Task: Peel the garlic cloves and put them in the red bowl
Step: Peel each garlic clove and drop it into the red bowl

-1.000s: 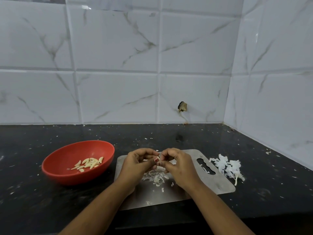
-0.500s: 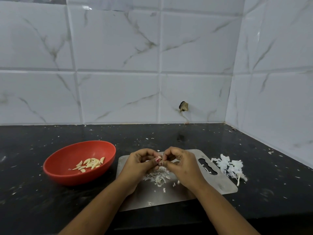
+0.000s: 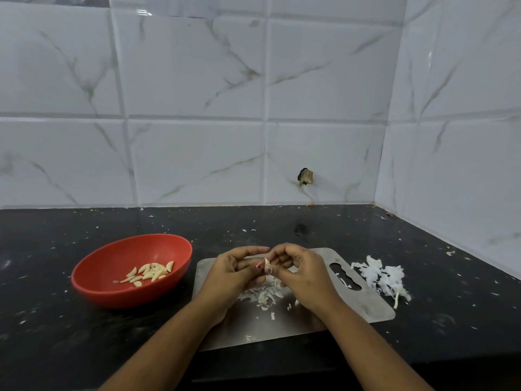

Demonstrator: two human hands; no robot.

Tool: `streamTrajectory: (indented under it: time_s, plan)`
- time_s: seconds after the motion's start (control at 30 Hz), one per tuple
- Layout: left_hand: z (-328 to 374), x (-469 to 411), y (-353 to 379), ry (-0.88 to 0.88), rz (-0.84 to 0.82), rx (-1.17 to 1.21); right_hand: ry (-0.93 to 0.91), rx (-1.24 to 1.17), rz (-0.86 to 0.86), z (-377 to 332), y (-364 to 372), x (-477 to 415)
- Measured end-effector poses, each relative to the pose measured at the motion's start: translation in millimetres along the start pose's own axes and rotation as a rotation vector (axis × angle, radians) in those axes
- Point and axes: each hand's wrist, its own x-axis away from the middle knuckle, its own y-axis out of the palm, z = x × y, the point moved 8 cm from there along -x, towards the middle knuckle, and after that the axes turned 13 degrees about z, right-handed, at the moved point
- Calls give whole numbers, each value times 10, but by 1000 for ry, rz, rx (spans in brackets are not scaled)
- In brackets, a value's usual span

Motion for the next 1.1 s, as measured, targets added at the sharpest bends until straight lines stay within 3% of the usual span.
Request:
streamTrajectory:
  time_s: [0.47, 0.8, 1.1]
  plan:
    - [-12, -17, -19, 62, 28, -115, 31, -12, -7, 18, 17, 14]
    - [-23, 6, 6, 42, 35, -57, -7, 13, -50, 6, 46, 21]
    - [128, 38, -64, 180, 156, -168, 131, -141, -38, 63, 58, 25]
